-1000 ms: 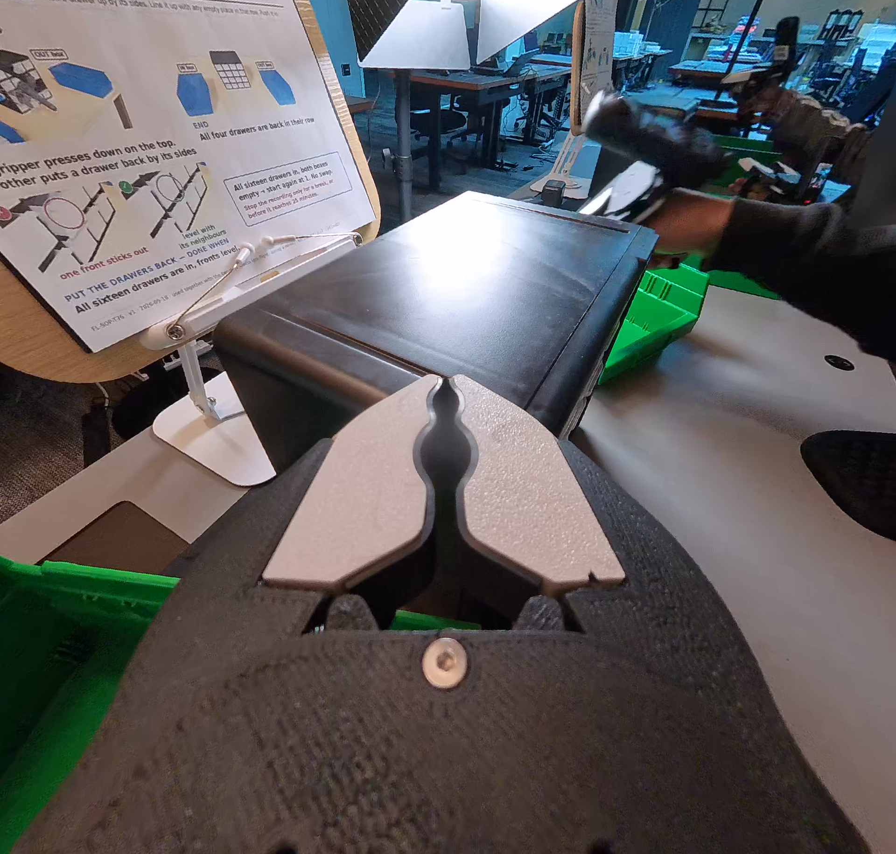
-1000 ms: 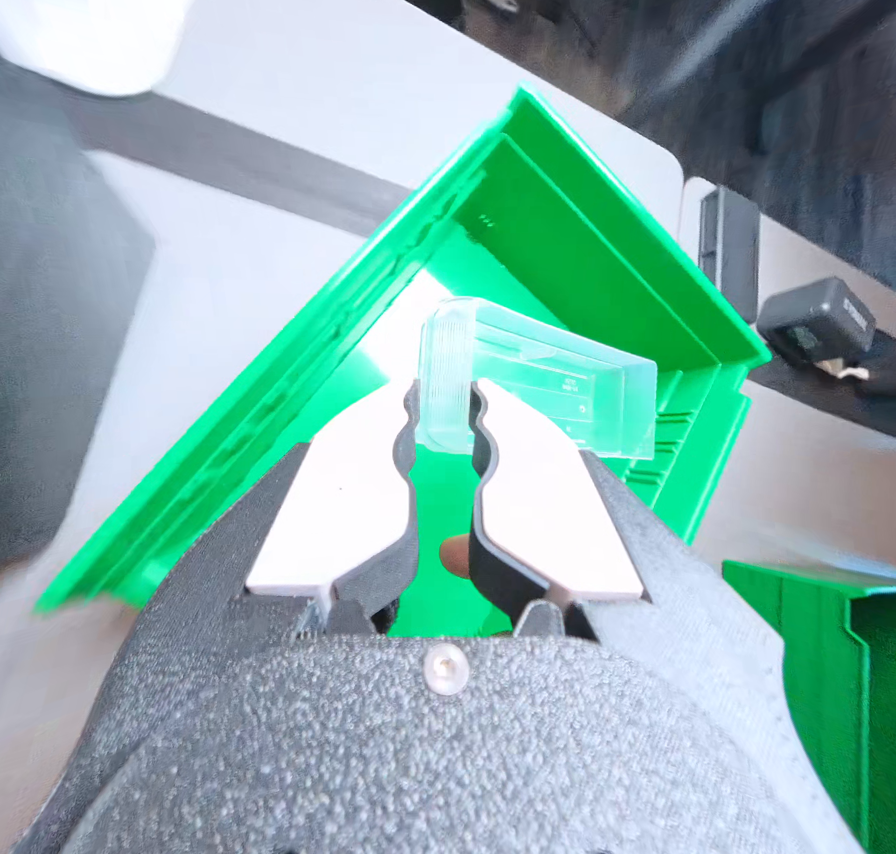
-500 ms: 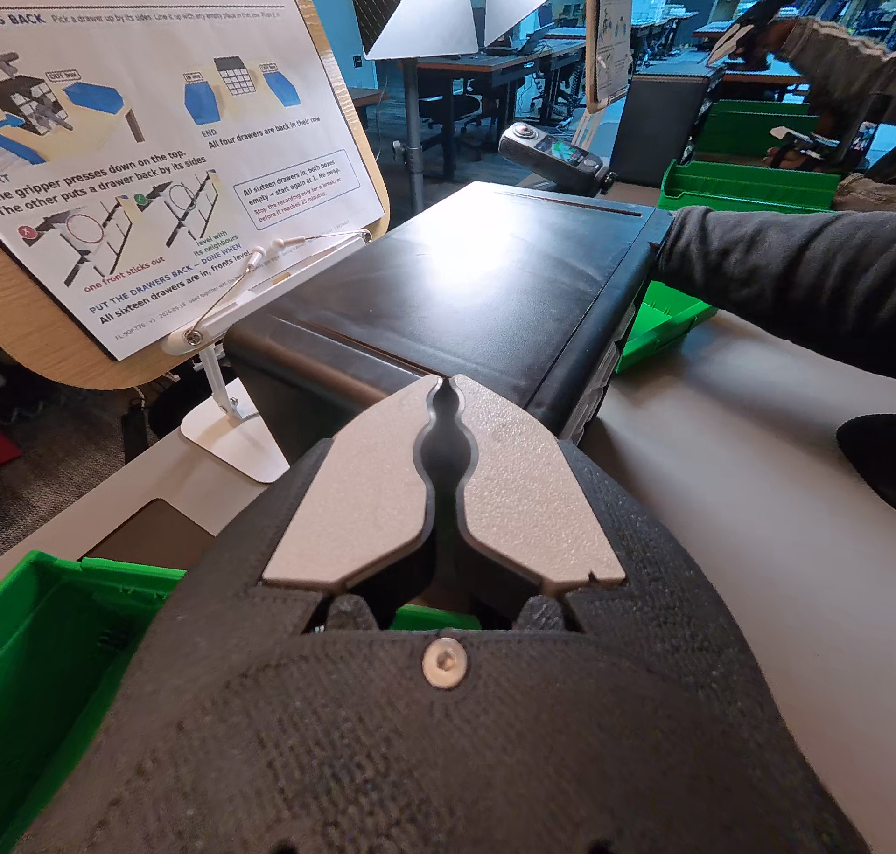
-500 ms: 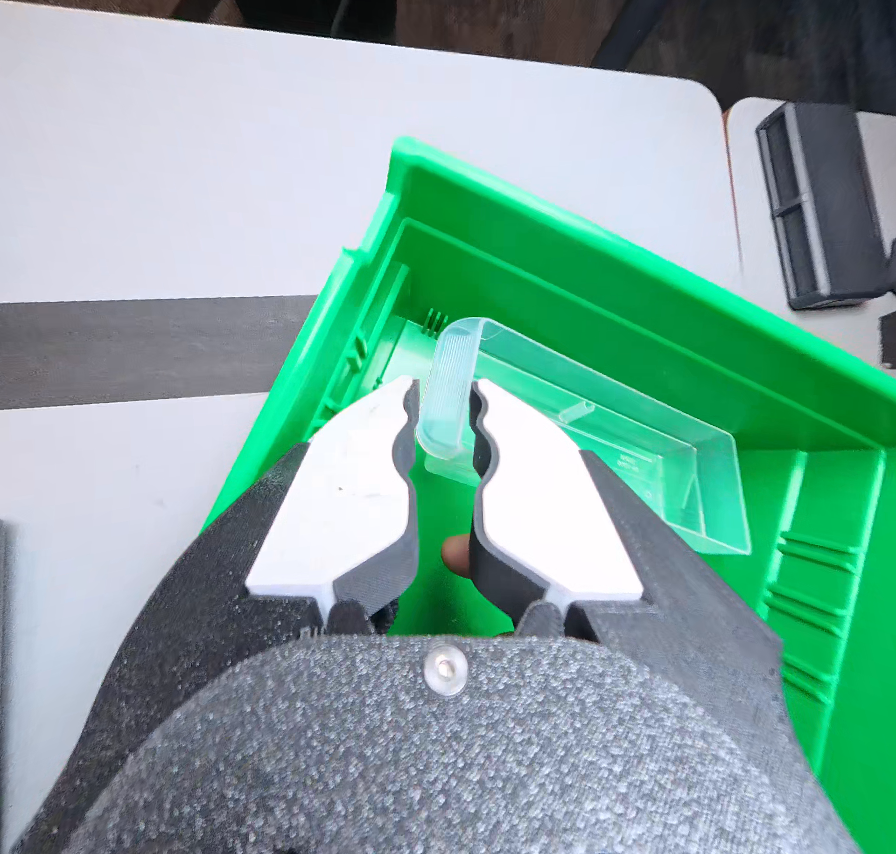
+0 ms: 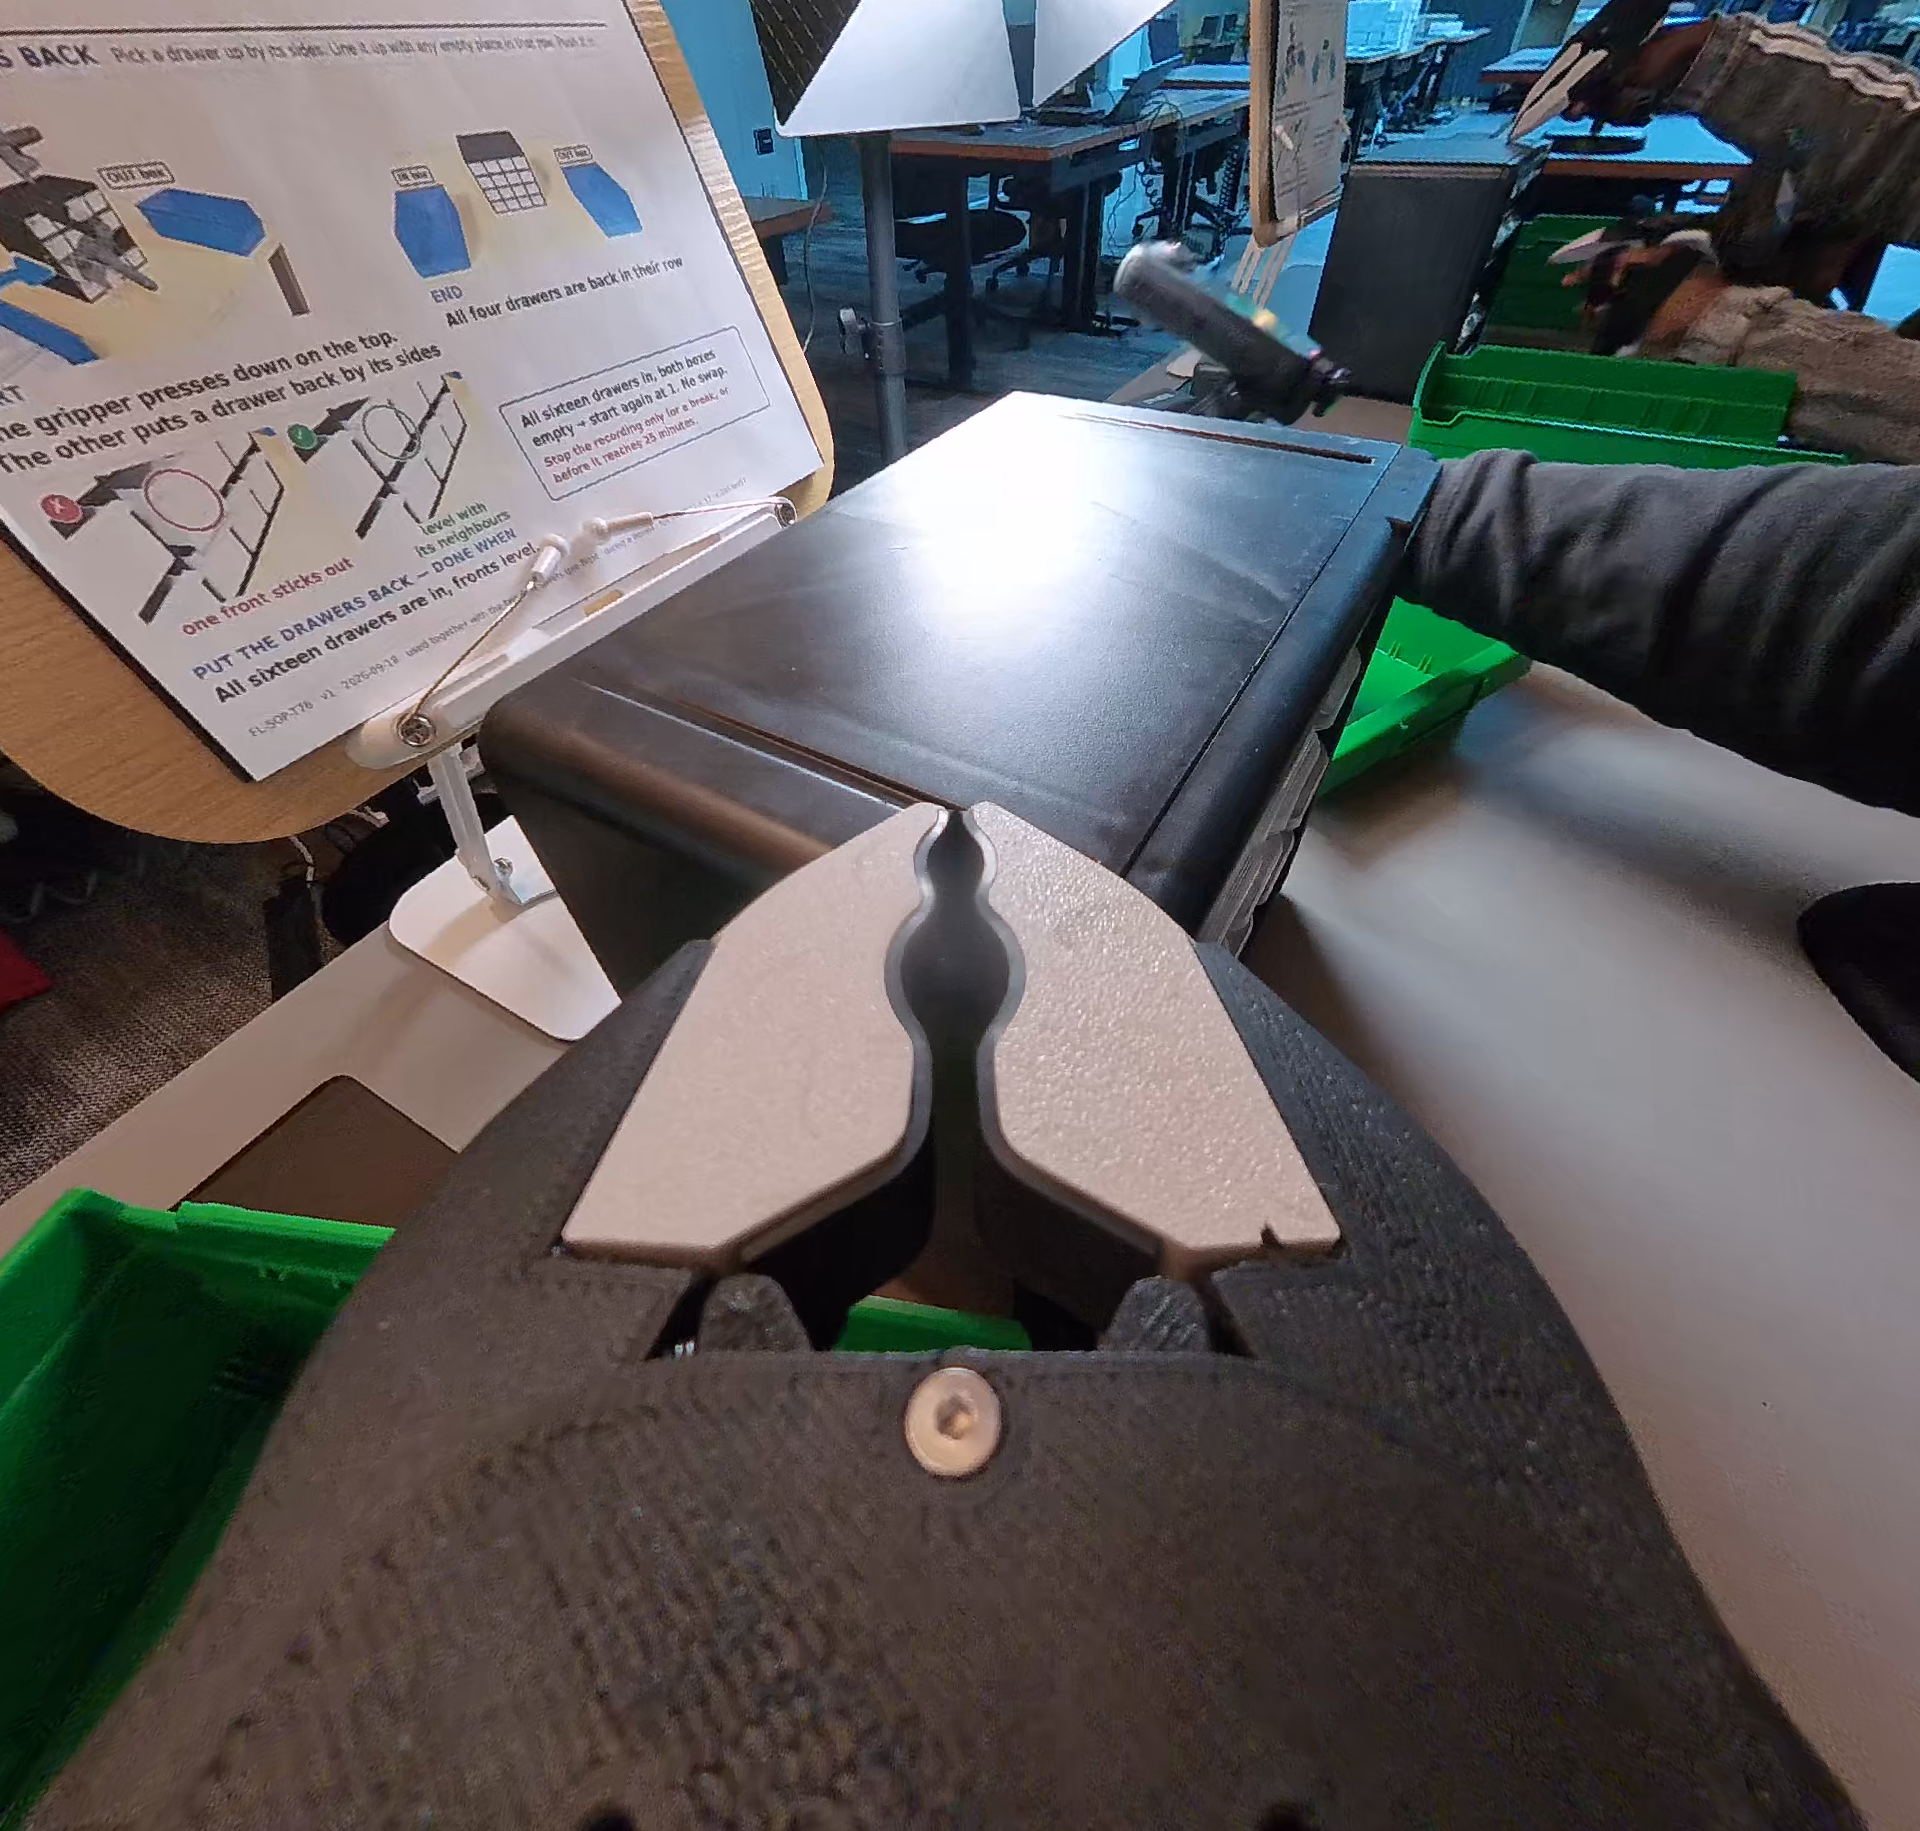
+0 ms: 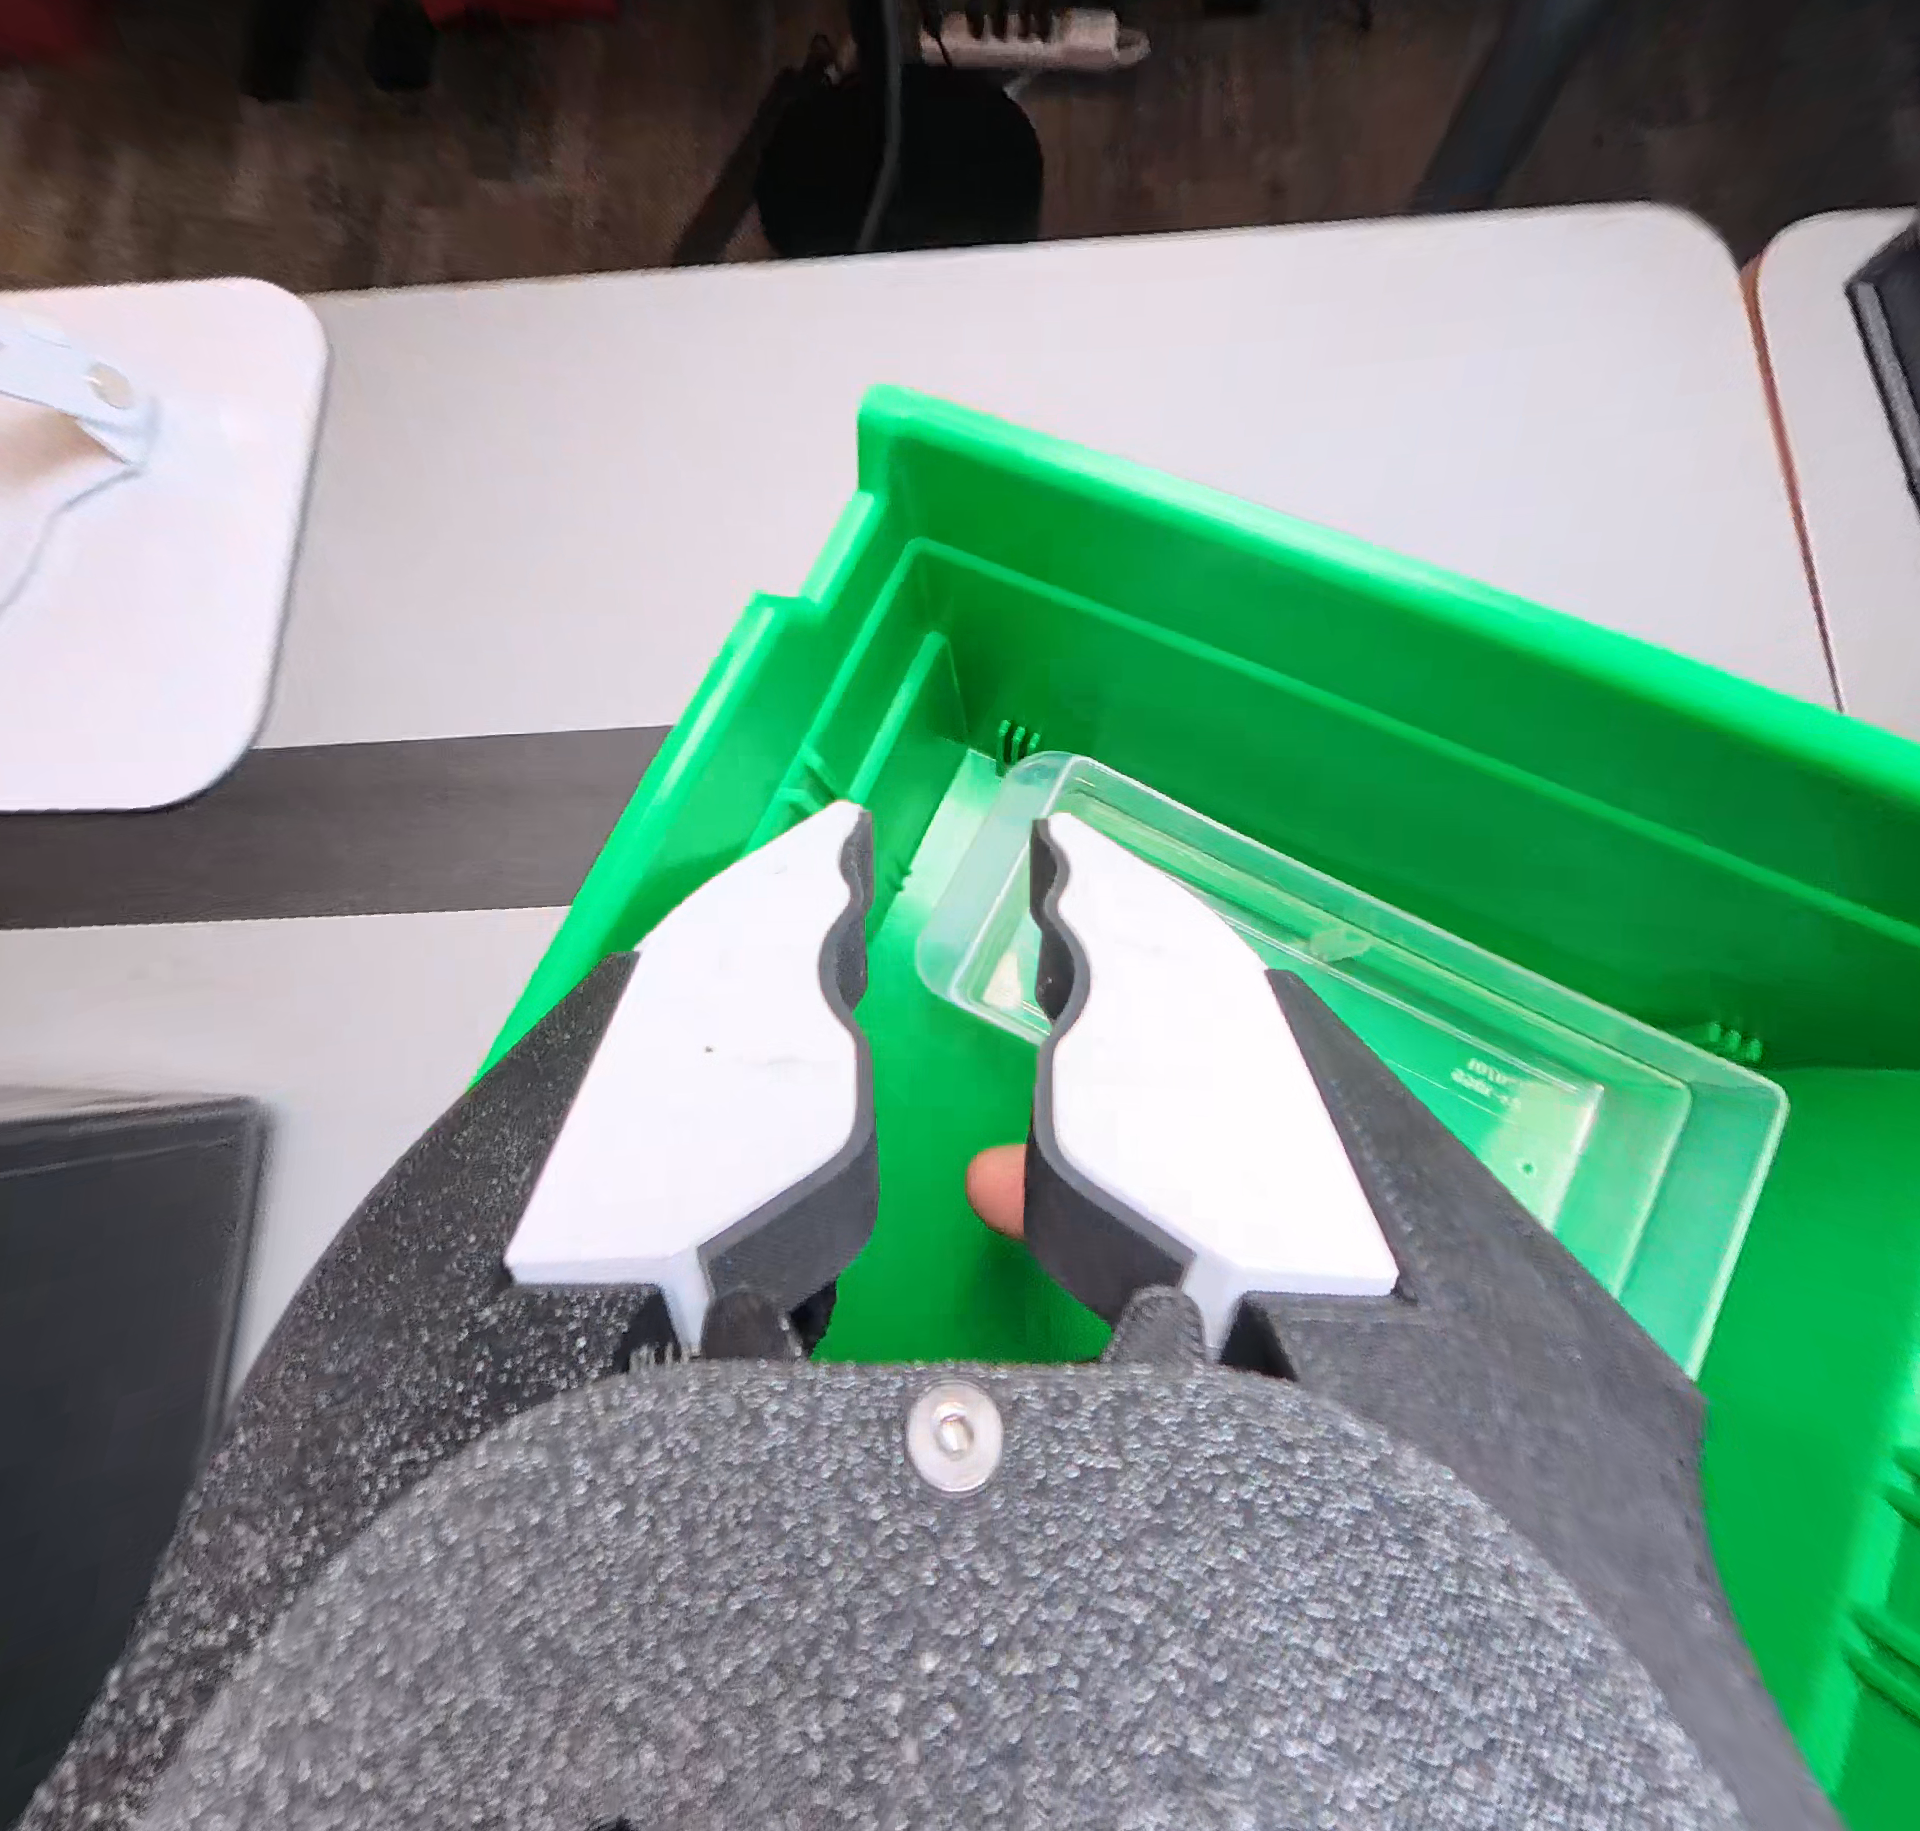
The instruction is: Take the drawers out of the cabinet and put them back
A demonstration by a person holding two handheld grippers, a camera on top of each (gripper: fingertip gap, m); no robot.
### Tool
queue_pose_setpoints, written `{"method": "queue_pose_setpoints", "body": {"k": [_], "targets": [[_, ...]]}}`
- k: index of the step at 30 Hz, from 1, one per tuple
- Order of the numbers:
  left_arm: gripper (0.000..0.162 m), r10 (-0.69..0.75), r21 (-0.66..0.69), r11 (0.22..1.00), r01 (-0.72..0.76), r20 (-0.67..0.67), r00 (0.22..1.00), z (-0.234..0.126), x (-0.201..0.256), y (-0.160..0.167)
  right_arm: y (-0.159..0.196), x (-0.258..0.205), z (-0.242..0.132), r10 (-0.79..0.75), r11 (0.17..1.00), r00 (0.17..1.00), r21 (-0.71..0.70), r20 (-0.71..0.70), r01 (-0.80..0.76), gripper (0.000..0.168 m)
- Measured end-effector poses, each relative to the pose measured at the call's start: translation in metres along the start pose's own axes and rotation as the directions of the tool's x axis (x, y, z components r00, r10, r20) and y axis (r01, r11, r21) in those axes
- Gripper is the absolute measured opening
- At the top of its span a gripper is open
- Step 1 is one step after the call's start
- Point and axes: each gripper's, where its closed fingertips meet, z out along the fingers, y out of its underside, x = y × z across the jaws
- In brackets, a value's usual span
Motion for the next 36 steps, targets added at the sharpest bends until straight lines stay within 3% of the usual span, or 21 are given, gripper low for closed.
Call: {"method": "queue_pose_setpoints", "body": {"k": [1, 6, 11, 15, 18, 23, 25, 29, 31, 36], "targets": [[0.0, 0.001, 0.0, 1.0, -0.001, 0.0, 1.0, 0.0, 0.0, 0.0, -0.005, -0.005, -0.008, -0.013, 0.999, 0.999, 0.049, 0.034, 0.011, 0.029], [0.0, 0.003, 0.0, 1.0, -0.003, -0.002, 1.0, 0.0, 0.0, 0.0, -0.034, -0.057, -0.105, -0.17, 0.908, 0.955, 0.416, 0.241, 0.057, 0.031], [0.0, 0.005, 0.0, 1.0, -0.005, -0.001, 1.0, 0.0, 0.0, 0.0, -0.01, -0.125, -0.229, -0.493, 0.673, 0.863, 0.678, 0.113, 0.295, 0.029], [0.0, 0.011, -0.001, 1.0, -0.011, 0.006, 1.0, 0.0, 0.0, 0.0, 0.038, -0.202, -0.282, -0.689, 0.511, 0.72, 0.762, 0.086, 0.398, 0.024], [0.0, 0.022, -0.005, 1.0, -0.022, 0.015, 1.0, 0.0, 0.0, 0.0, 0.074, -0.253, -0.281, -0.789, 0.41, 0.615, 0.763, 0.021, 0.5, 0.023], [0.0, 0.029, -0.006, 1.0, -0.029, 0.023, 0.999, 0.0, 0.0, 0.0, 0.117, -0.316, -0.227, -0.882, 0.186, 0.425, 0.68, -0.202, 0.709, 0.022], [0.0, 0.03, -0.005, 1.0, -0.03, 0.024, 0.999, 0.0, 0.0, 0.0, 0.12, -0.332, -0.209, -0.878, 0.14, 0.397, 0.647, -0.27, 0.75, 0.021], [0.0, 0.03, -0.001, 1.0, -0.03, 0.021, 0.999, 0.0, 0.0, 0.0, 0.103, -0.345, -0.191, -0.799, -0.07, 0.247, 0.493, -0.549, 0.867, 0.02], [0.0, 0.031, 0.0, 1.0, -0.031, 0.019, 0.999, 0.0, 0.0, 0.0, 0.097, -0.344, -0.184, -0.758, -0.116, 0.187, 0.411, -0.625, 0.904, 0.018], [0.0, 0.034, 0.002, 0.999, -0.034, 0.008, 0.999, 0.0, 0.001, 0.0, 0.096, -0.344, -0.186, -0.741, -0.142, 0.143, 0.362, -0.656, 0.921, 0.012]]}}
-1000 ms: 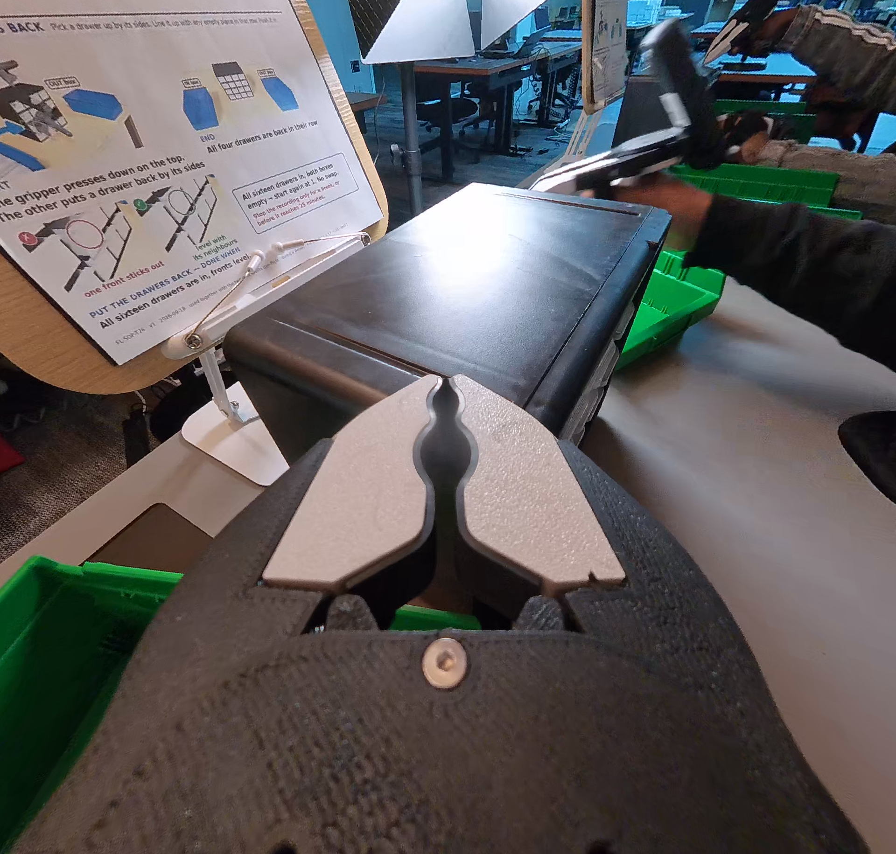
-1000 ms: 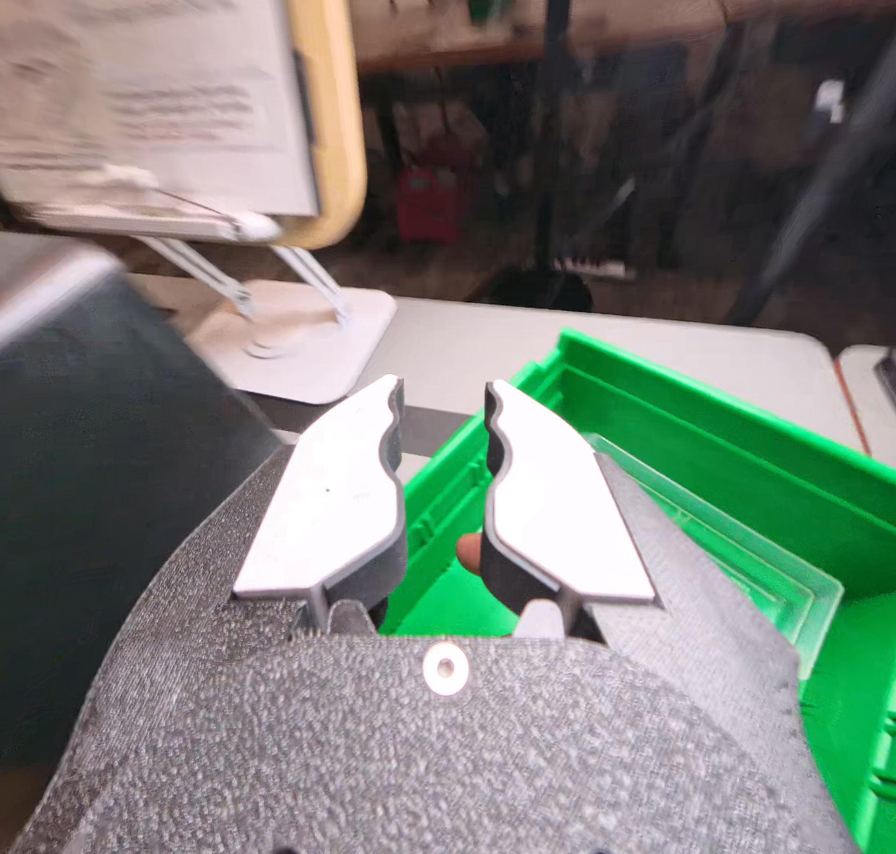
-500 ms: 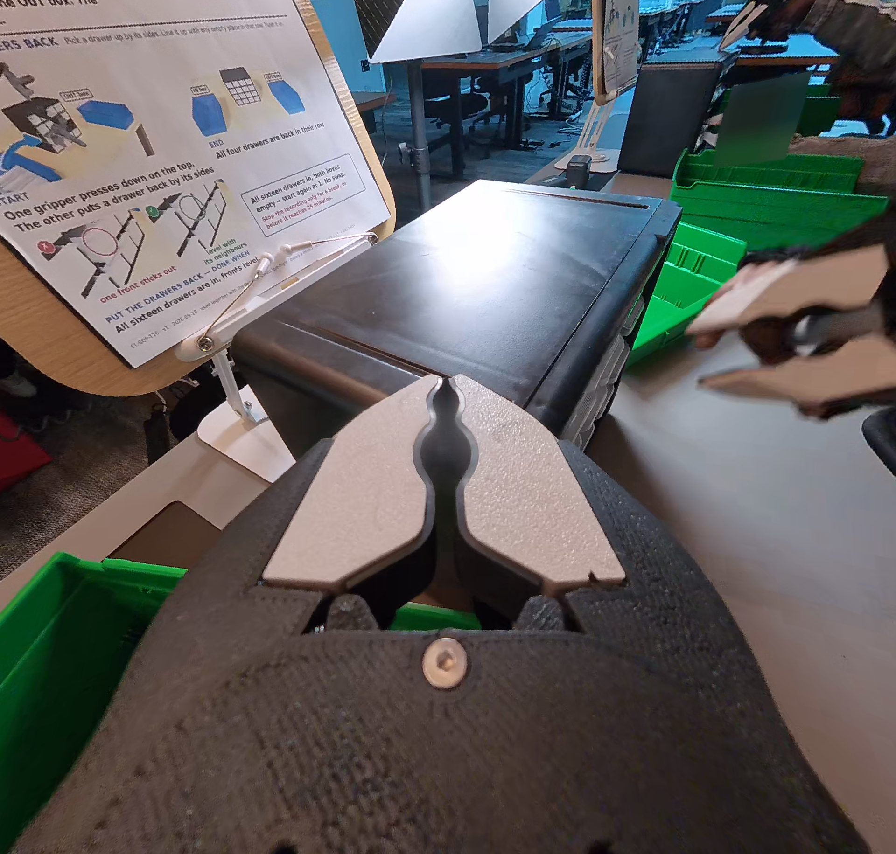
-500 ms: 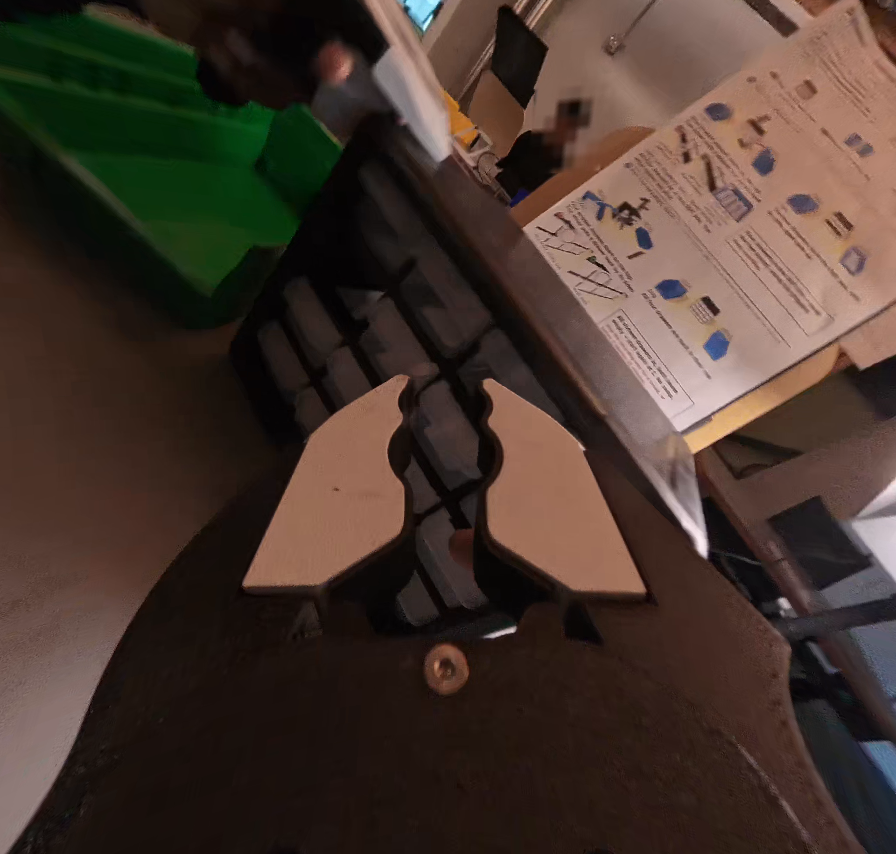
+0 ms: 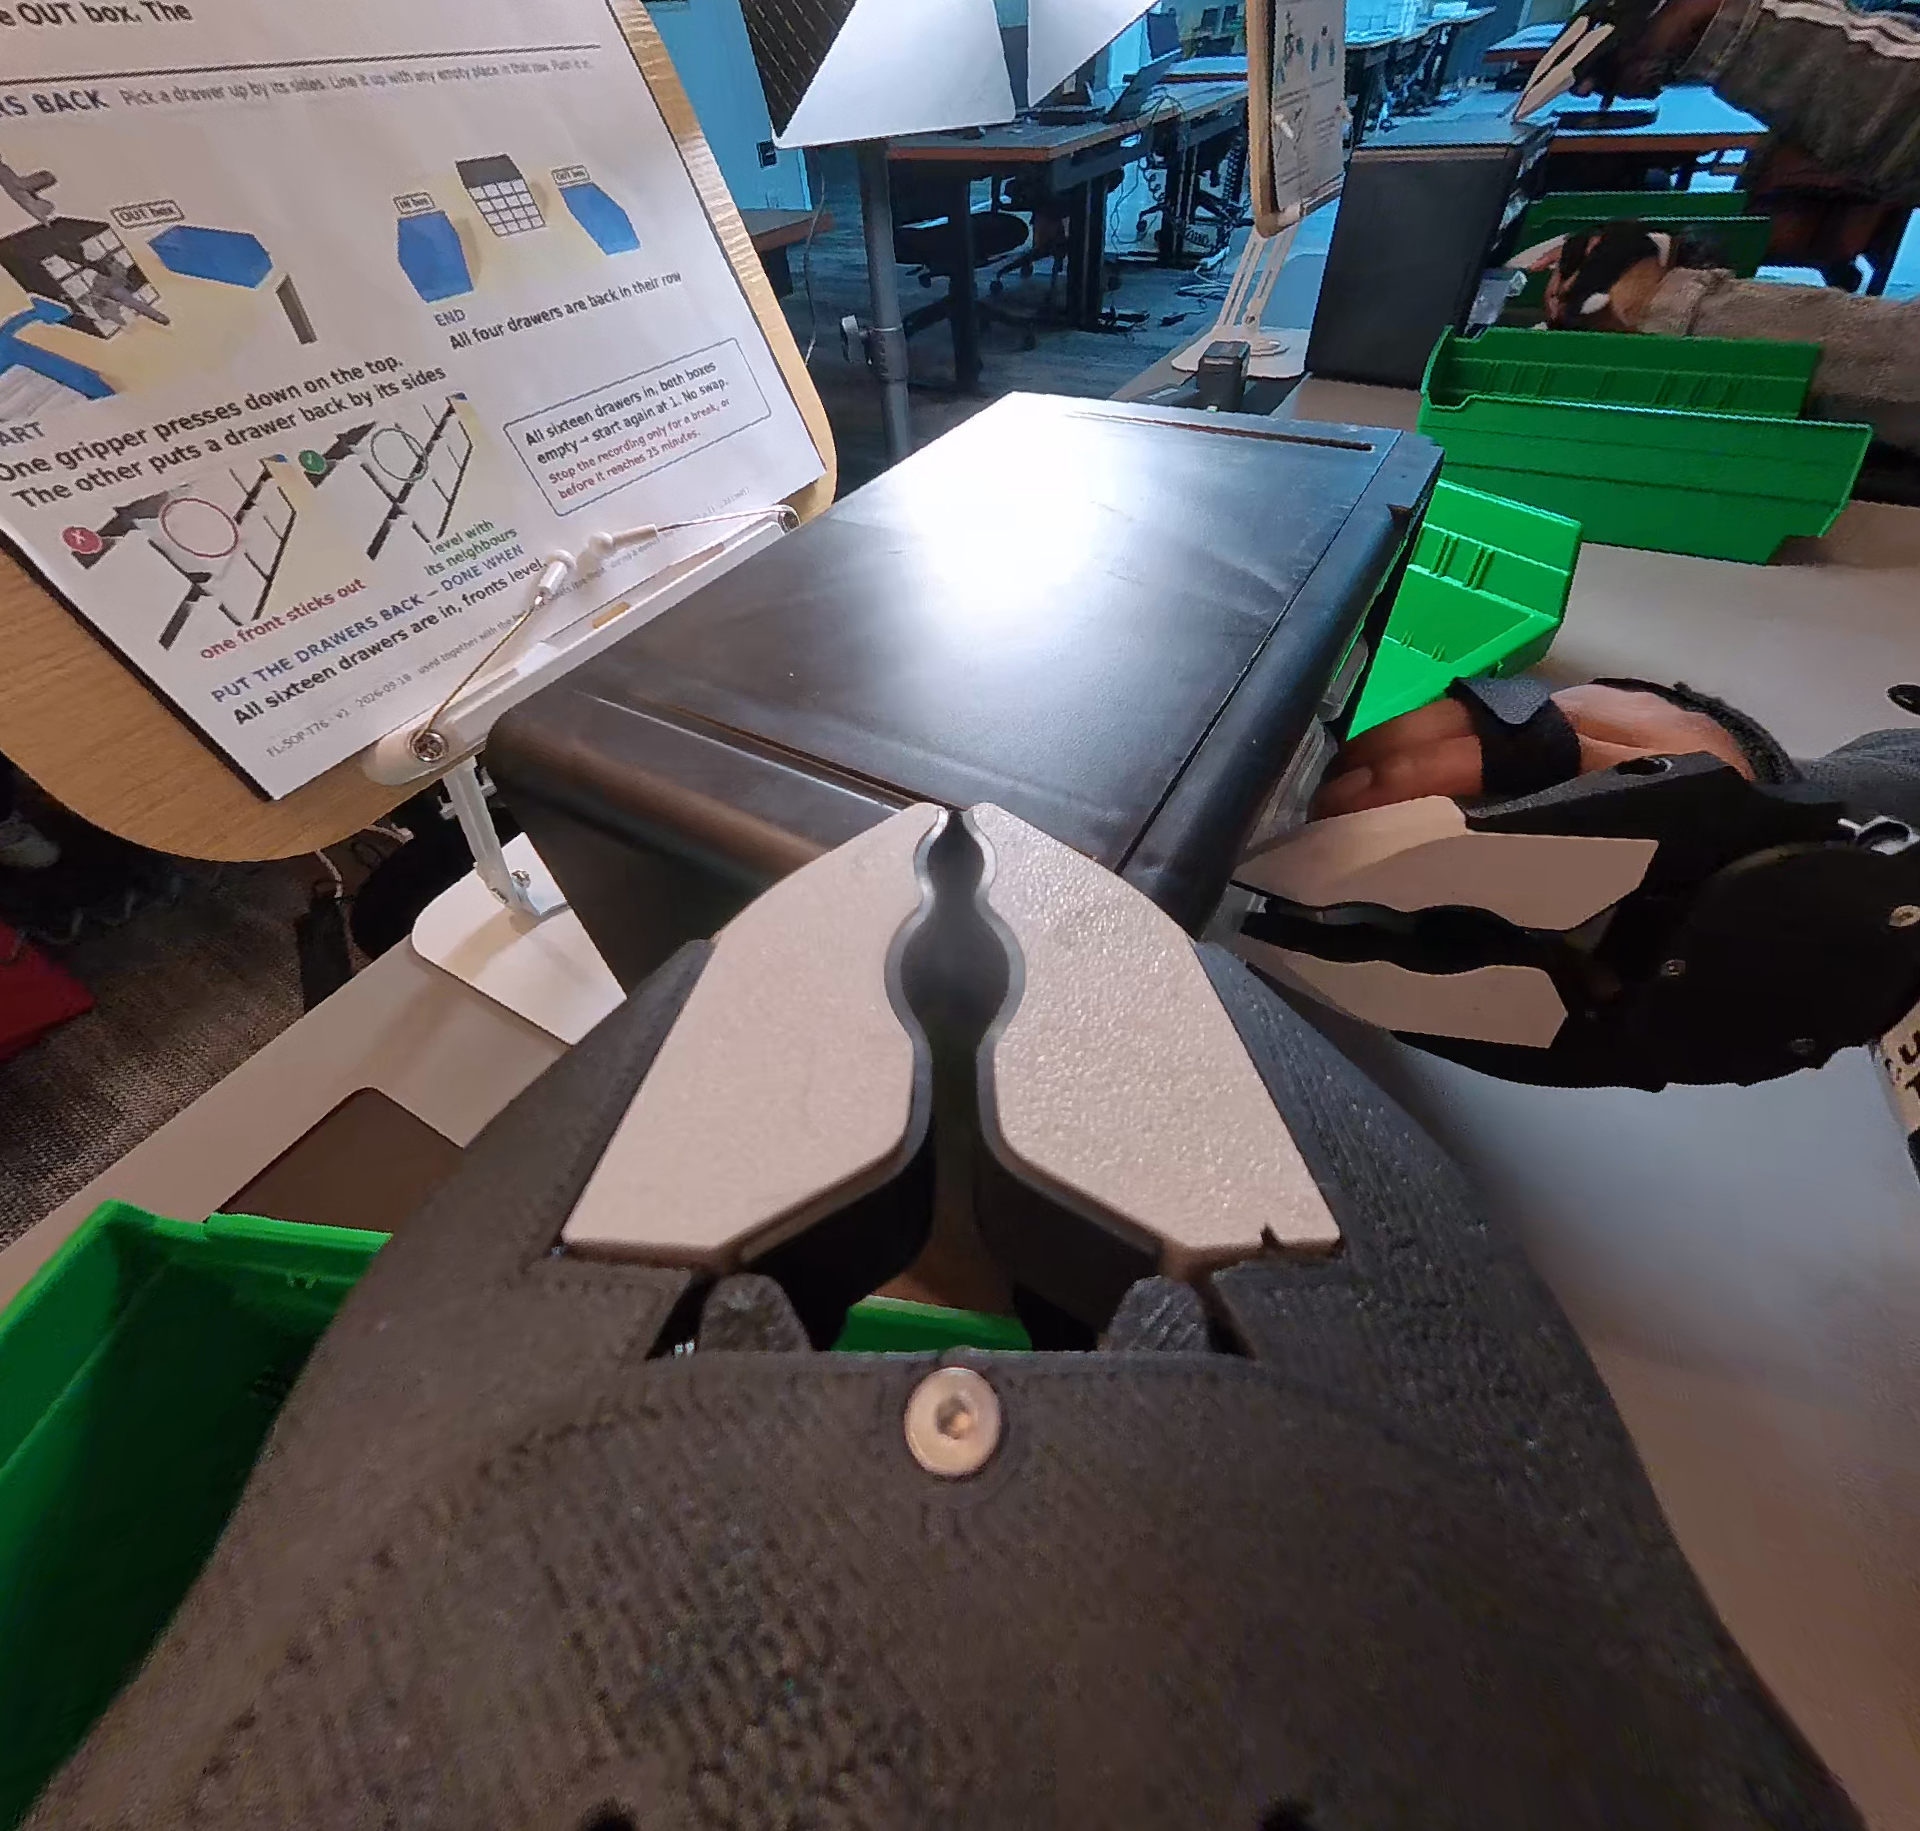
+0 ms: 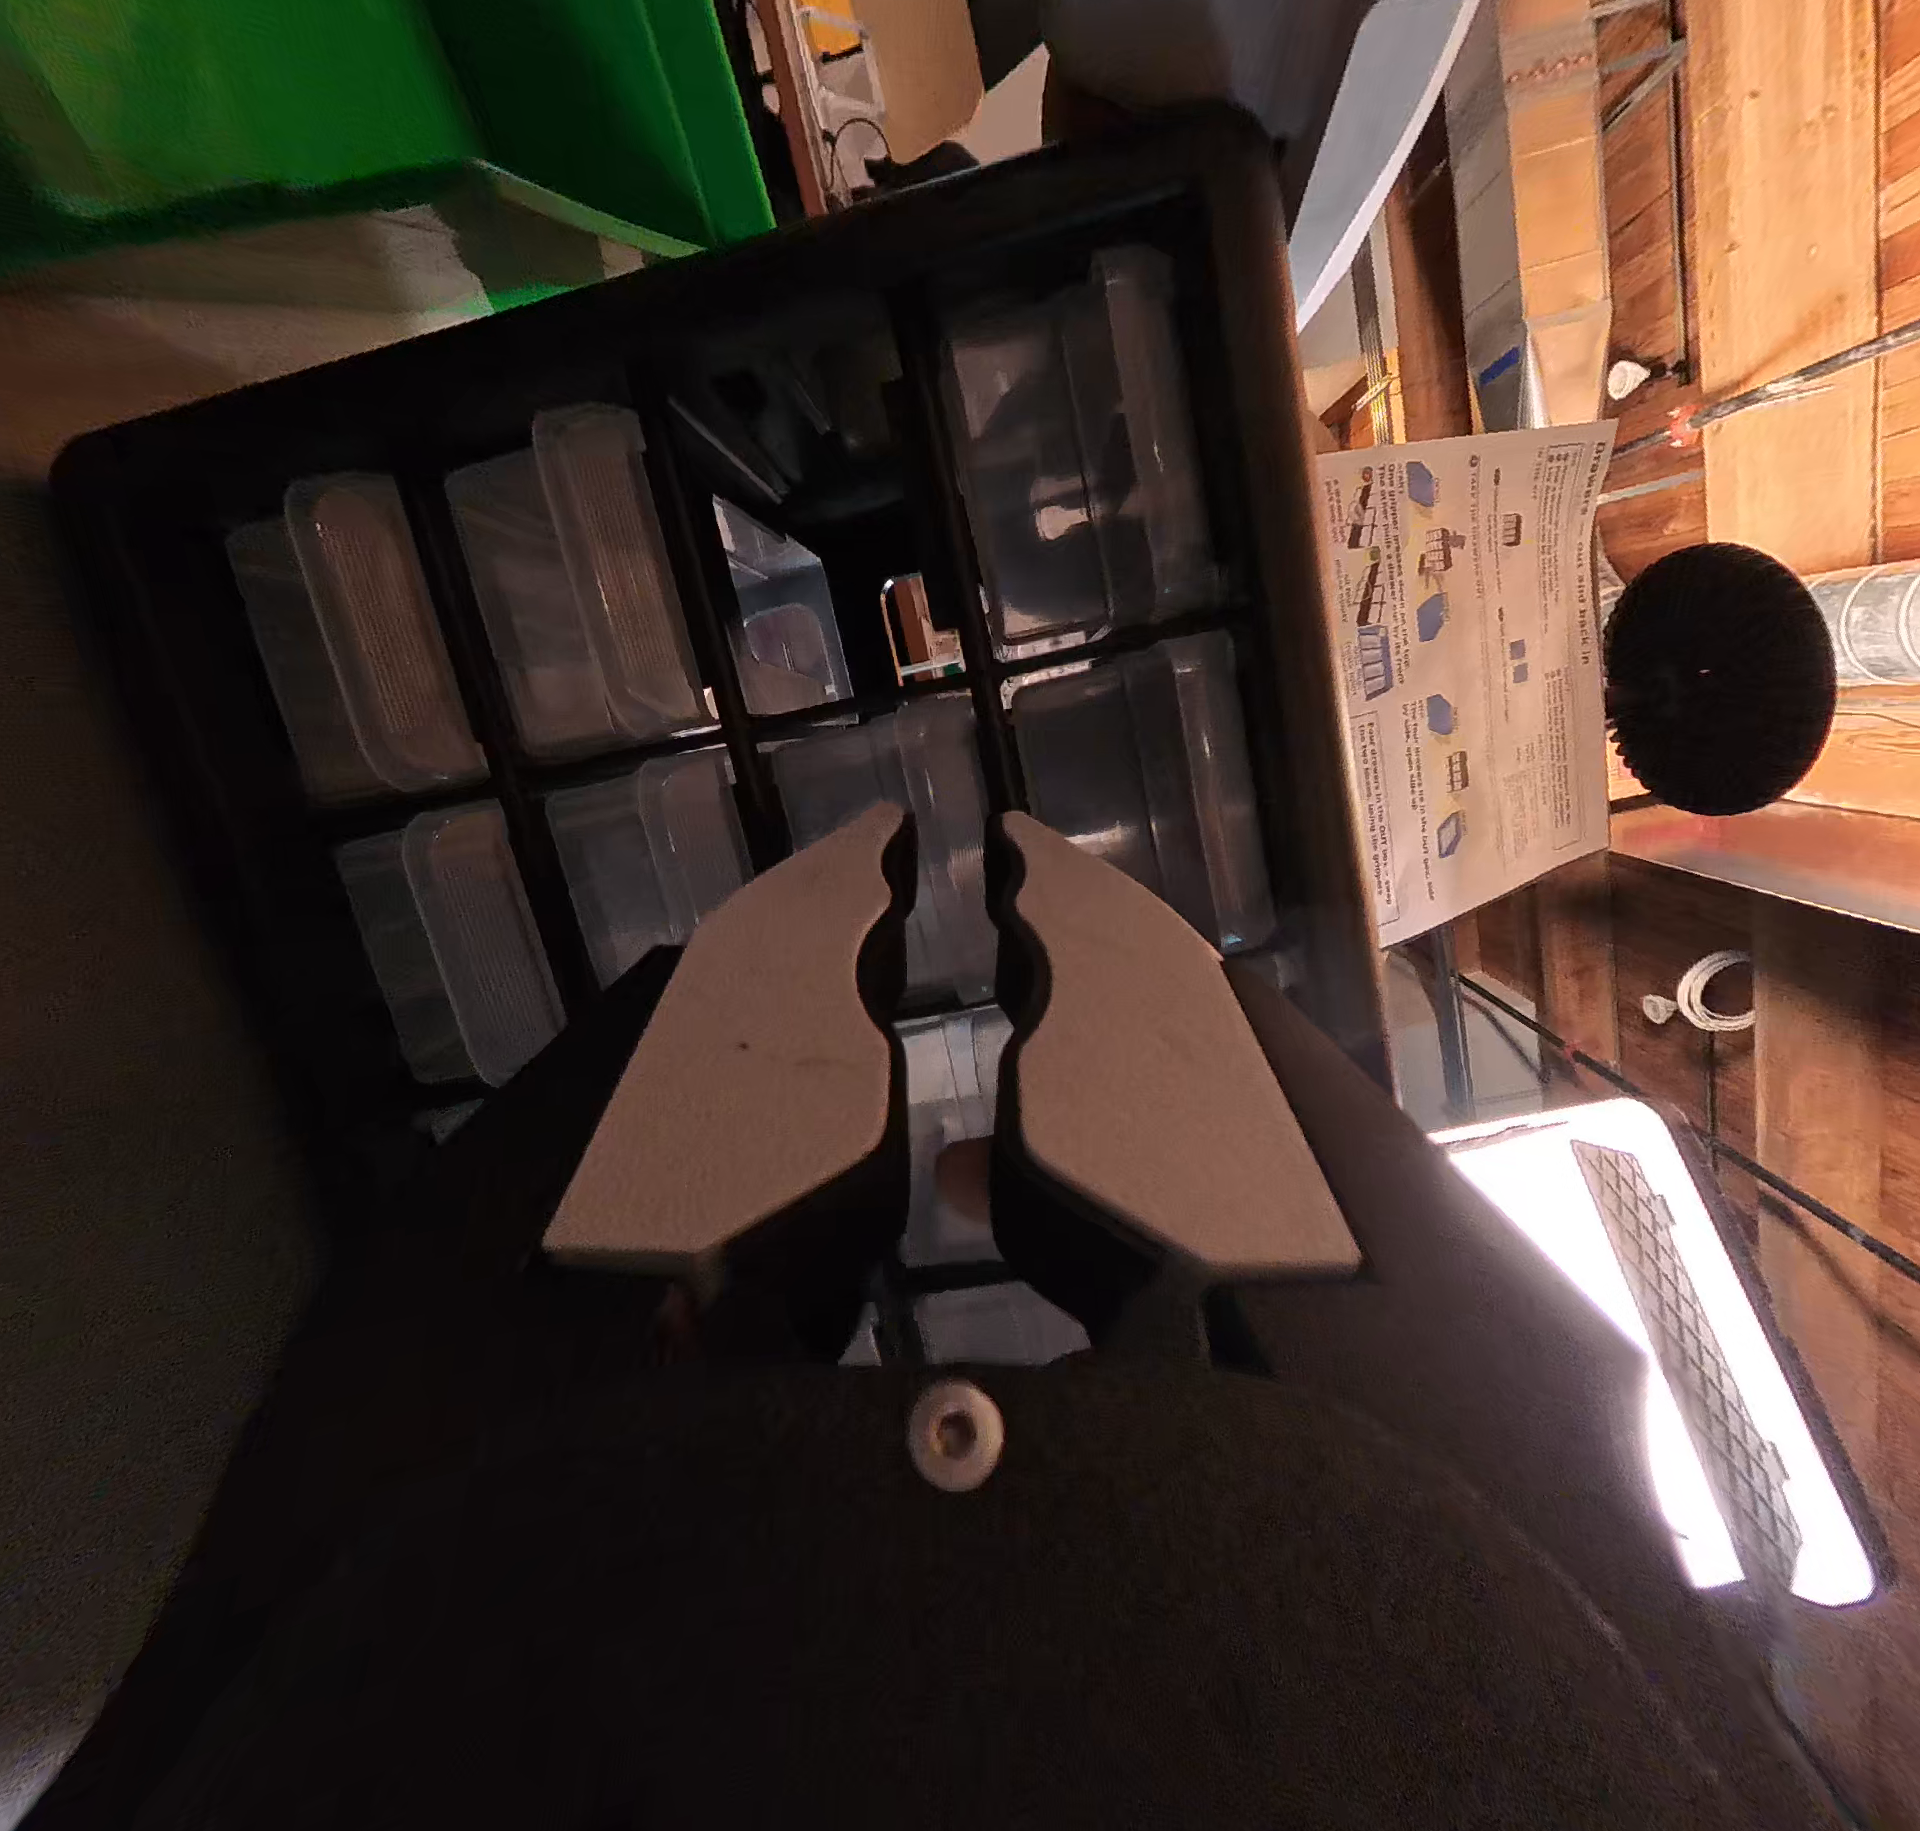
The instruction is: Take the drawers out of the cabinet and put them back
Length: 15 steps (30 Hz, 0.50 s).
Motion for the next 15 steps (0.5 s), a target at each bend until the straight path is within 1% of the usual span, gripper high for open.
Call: {"method": "queue_pose_setpoints", "body": {"k": [3, 10, 14, 15], "targets": [[0.0, -0.004, 0.003, 1.0, 0.004, -0.004, 1.0, 0.0, 0.0, 0.0, -0.004, -0.002, -0.008, -0.017, 1.0, 1.0, 0.008, 0.023, 0.017, 0.011], [0.0, -0.011, 0.012, 1.0, 0.011, -0.01, 1.0, 0.0, 0.0, 0.0, -0.017, -0.006, -0.044, -0.012, 0.998, 0.994, 0.06, 0.106, 0.006, 0.012], [0.0, -0.009, 0.012, 1.0, 0.009, -0.009, 1.0, 0.0, 0.0, 0.0, -0.018, -0.003, -0.052, 0.006, 0.998, 0.988, 0.065, 0.152, -0.016, 0.013], [0.0, -0.007, 0.012, 1.0, 0.007, -0.007, 1.0, 0.0, 0.0, 0.0, -0.017, -0.002, -0.051, 0.014, 0.998, 0.986, 0.062, 0.164, -0.024, 0.017]]}}
